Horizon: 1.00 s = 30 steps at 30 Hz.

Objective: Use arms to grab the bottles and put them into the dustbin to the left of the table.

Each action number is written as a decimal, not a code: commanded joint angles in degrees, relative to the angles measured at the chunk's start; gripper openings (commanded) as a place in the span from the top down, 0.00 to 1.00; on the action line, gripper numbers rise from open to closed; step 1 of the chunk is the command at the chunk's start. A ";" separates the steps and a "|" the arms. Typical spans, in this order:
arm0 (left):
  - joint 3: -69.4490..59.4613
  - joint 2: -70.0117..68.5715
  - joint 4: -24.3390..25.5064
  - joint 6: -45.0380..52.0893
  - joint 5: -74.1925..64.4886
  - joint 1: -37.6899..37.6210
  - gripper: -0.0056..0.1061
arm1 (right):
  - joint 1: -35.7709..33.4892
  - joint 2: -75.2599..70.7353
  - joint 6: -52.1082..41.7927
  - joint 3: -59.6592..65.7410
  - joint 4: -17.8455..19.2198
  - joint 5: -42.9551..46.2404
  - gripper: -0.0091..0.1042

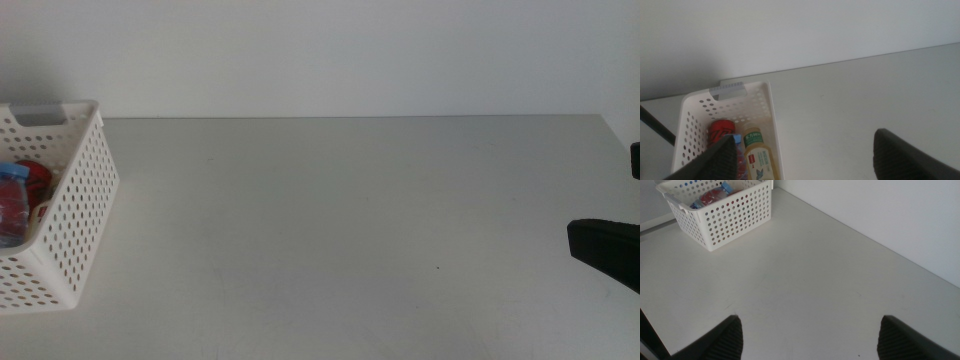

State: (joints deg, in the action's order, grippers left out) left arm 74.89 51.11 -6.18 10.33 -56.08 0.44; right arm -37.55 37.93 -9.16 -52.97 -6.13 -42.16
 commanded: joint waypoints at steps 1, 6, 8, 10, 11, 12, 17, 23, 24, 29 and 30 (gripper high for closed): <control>1.04 -0.01 -0.52 -0.65 4.08 -0.40 0.12 | 0.00 0.02 -0.41 -1.17 1.54 3.93 0.27; 0.44 -0.31 -0.07 -0.65 4.14 -0.40 0.12 | 6.71 -1.53 -0.41 1.05 3.91 5.65 0.27; -1.70 -2.05 0.20 -0.65 5.02 -0.40 0.12 | 11.79 -3.23 -0.41 3.46 2.83 7.47 0.27; -6.05 -5.55 0.84 -0.65 8.03 -0.40 0.12 | 16.82 -5.39 -0.41 6.95 0.91 9.28 0.27; -8.26 -7.14 0.46 -0.65 9.82 -0.40 0.12 | 19.50 -6.81 -0.41 9.01 -0.10 10.44 0.27; -11.36 -9.19 -0.32 -0.65 12.43 -0.40 0.12 | 21.50 -8.06 -0.41 10.79 -0.52 11.54 0.27; -27.96 -19.57 -2.51 -0.65 28.92 -0.40 0.12 | 29.52 -18.22 -0.41 22.10 0.17 17.16 0.27; -47.43 -32.09 -4.24 -0.65 39.05 -0.40 0.12 | 33.81 -30.27 -0.41 34.27 2.87 17.79 0.27; -50.35 -34.20 -4.24 -0.65 39.32 -0.40 0.12 | 34.36 -32.07 -0.41 36.27 3.19 17.79 0.27; -62.07 -43.77 -4.19 -0.65 39.64 -0.40 0.12 | 35.70 -39.81 -0.41 44.03 4.60 17.86 0.27; -64.03 -45.33 -4.19 -0.65 39.75 -0.40 0.12 | 35.92 -39.98 -0.41 45.26 5.59 17.86 0.27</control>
State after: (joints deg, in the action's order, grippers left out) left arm 11.39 6.75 -9.29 10.33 -21.80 0.44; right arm -2.33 -0.41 -9.16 -7.75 -2.52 -29.25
